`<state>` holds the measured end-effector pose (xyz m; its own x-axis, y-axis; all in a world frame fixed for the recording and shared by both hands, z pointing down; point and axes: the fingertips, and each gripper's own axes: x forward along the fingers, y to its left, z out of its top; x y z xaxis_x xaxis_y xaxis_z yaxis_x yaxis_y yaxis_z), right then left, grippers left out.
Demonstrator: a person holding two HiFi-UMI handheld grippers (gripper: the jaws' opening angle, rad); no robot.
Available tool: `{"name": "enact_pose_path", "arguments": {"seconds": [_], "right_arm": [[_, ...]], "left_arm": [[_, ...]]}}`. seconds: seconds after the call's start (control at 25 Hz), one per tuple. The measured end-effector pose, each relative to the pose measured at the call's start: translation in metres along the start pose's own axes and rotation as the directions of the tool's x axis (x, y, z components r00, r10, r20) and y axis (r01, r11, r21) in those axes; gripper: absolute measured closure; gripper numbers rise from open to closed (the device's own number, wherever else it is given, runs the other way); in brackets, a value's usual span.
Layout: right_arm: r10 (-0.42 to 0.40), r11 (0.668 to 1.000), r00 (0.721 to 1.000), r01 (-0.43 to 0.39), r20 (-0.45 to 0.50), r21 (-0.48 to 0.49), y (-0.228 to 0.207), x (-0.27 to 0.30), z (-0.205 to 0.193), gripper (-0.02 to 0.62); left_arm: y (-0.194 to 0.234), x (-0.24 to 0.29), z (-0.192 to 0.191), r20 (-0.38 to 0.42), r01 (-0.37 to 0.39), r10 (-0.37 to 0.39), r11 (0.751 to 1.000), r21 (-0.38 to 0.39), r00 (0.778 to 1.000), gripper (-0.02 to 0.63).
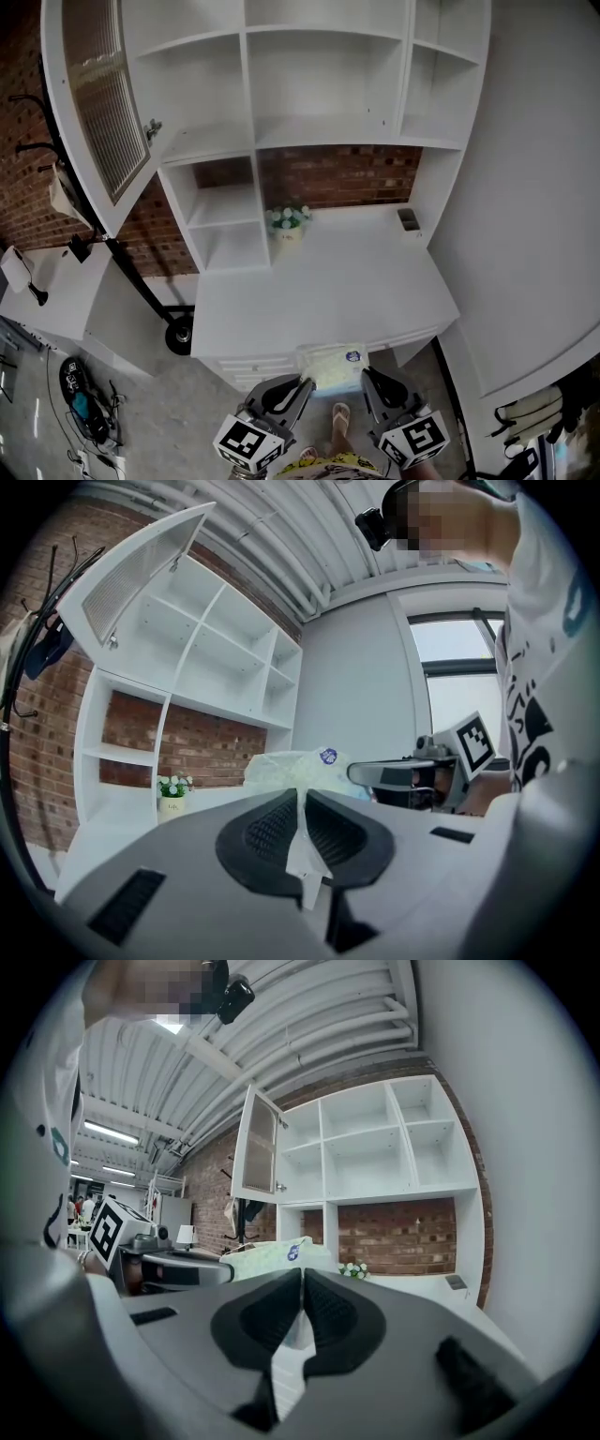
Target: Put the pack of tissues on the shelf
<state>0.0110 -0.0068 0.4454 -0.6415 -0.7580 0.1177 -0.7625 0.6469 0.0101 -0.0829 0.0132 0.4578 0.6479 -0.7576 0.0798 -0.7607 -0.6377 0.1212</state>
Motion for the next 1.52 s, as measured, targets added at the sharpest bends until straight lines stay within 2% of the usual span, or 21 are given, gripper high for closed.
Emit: {"name": "enact_pose_path", "arguments": {"seconds": [0.36,0.68,1.2,1.52], "right_arm": [[0.033,0.999,0.999,-0.033,0.005,0.026,-0.030,0.032,0.000,0.563],[0.050,0.999,0.998,-0.051,0.028,0.016,-0.081,0.066,0.016,0.563],[0.104,0.994,0.991,-0.101,0.086,-0.047,-0.147,0.109,0.052,0.563],[0.126,0.989,0.986,-0.117,0.107,-0.089,-0.178,0.121,0.058,0.563]], "left_arm": [[0.024,0.031,0.002,-0.002,-0.028,0.028,1.000,-0.003,1.000,0.572],[0.048,0.085,0.021,0.019,-0.048,0.048,0.999,0.002,0.999,0.572],[0.077,0.156,0.058,0.061,-0.100,0.096,0.993,0.065,0.994,0.572],[0.082,0.188,0.063,0.089,-0.141,0.135,0.988,0.060,0.987,0.572]]}}
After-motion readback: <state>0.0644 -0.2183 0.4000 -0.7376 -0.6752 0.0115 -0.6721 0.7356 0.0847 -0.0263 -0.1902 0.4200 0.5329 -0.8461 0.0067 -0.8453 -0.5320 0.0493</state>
